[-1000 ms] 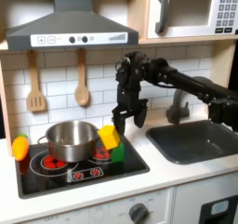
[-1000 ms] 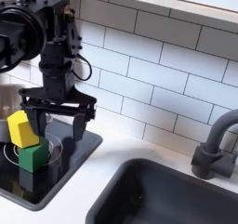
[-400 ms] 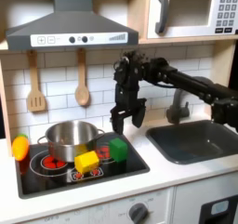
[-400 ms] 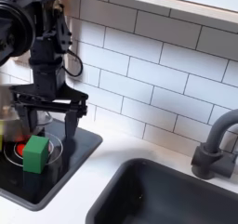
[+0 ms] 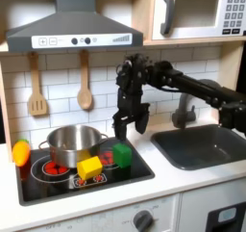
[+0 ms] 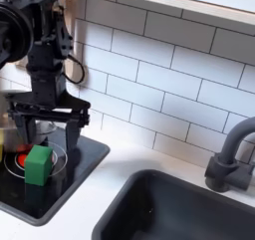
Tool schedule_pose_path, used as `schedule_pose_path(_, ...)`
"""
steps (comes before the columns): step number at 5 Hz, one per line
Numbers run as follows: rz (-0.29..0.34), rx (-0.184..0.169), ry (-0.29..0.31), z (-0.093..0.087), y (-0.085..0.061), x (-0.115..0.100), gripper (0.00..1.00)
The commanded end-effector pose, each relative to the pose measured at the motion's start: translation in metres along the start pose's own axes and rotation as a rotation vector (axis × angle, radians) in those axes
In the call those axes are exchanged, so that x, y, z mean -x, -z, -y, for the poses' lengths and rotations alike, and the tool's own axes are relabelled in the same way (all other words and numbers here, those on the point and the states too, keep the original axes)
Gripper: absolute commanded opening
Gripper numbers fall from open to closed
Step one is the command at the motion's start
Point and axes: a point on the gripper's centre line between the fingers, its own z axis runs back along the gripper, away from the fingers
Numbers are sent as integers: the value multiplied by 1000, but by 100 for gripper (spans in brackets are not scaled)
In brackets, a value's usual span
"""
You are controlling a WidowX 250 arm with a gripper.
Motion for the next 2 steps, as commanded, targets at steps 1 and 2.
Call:
schedule_pose_path(1,-10,-56,-9,-8,10,0,100)
schedule_pose_path(2,-7,-63,-12,-12,10,-1,100)
